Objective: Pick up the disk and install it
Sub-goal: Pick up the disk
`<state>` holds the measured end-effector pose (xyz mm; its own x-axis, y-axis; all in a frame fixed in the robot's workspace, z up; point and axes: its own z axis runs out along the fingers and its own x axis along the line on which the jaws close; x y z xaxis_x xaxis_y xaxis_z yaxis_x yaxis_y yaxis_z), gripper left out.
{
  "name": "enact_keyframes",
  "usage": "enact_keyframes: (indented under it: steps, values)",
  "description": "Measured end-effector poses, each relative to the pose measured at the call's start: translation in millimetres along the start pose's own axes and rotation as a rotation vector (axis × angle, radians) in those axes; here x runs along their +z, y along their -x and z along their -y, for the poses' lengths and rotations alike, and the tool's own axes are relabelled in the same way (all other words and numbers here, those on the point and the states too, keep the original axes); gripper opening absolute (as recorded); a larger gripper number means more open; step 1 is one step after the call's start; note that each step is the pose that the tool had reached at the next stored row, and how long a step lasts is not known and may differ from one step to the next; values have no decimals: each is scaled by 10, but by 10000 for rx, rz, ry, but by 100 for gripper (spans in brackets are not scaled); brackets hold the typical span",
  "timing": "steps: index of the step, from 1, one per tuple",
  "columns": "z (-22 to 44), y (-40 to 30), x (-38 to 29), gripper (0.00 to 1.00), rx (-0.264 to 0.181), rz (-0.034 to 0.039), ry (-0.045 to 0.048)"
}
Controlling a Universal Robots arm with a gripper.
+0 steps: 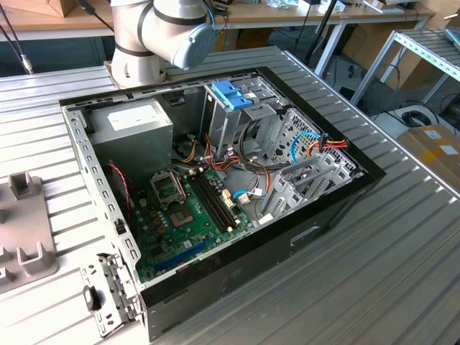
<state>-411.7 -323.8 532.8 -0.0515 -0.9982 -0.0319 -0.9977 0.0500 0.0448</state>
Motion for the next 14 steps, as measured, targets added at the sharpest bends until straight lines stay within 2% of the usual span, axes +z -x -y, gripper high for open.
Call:
enact_keyframes:
  steps: [14]
  values:
    - [65, 3, -3, 37, 0, 0, 0]
